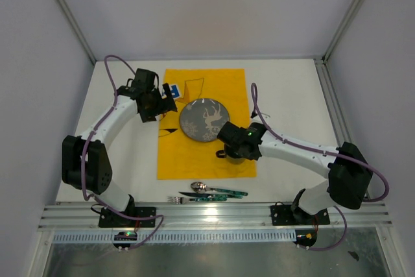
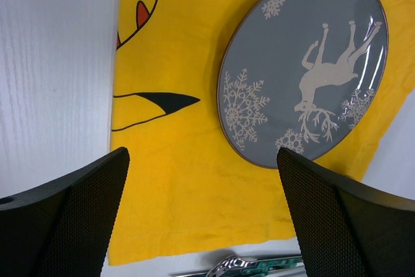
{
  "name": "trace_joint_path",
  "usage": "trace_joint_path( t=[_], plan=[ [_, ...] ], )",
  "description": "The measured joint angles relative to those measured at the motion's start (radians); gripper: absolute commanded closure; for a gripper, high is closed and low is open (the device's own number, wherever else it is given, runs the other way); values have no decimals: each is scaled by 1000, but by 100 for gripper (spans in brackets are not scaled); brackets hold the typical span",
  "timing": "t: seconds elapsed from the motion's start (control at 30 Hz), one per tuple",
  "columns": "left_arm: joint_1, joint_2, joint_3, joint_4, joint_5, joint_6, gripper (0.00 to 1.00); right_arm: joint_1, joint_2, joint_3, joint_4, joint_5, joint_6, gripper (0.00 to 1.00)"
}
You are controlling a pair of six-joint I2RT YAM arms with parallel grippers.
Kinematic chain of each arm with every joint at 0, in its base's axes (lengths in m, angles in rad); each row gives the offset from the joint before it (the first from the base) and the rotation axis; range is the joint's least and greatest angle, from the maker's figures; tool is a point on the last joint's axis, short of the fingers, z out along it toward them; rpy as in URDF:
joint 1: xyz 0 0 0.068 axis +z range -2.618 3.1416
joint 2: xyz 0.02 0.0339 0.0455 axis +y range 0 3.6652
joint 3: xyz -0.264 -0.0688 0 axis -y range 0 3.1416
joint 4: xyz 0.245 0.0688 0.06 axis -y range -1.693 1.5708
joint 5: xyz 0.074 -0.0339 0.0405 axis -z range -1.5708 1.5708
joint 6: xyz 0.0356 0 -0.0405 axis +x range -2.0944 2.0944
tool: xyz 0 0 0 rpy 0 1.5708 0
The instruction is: Set the dinner table for one person
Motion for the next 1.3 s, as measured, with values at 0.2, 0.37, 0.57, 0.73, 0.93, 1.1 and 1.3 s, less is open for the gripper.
trace_joint_path(
  t=[0.2,0.37,0.57,0.73,0.93,1.1,1.3],
  plan=[
    [0,0,0,0,-2,0,2,-12,26,-6,22,-3,-18,97],
    [0,0,0,-1,-8,3,1,-15,50,-6,26,0,-21,97],
    [0,0,0,-1,-8,3,2,-19,63,-2,25,5,-17,57],
    [0,0,0,0,-5,3,2,-18,66,-2,9,0,0,33],
    [0,0,-13,7,1,0,2,-18,60,-3,-16,1,22,28],
    [0,0,-21,9,3,0,1,-10,16,-3,-53,18,43,28],
    [0,0,-26,14,3,0,1,87,-106,35,-111,101,12,28]
  ],
)
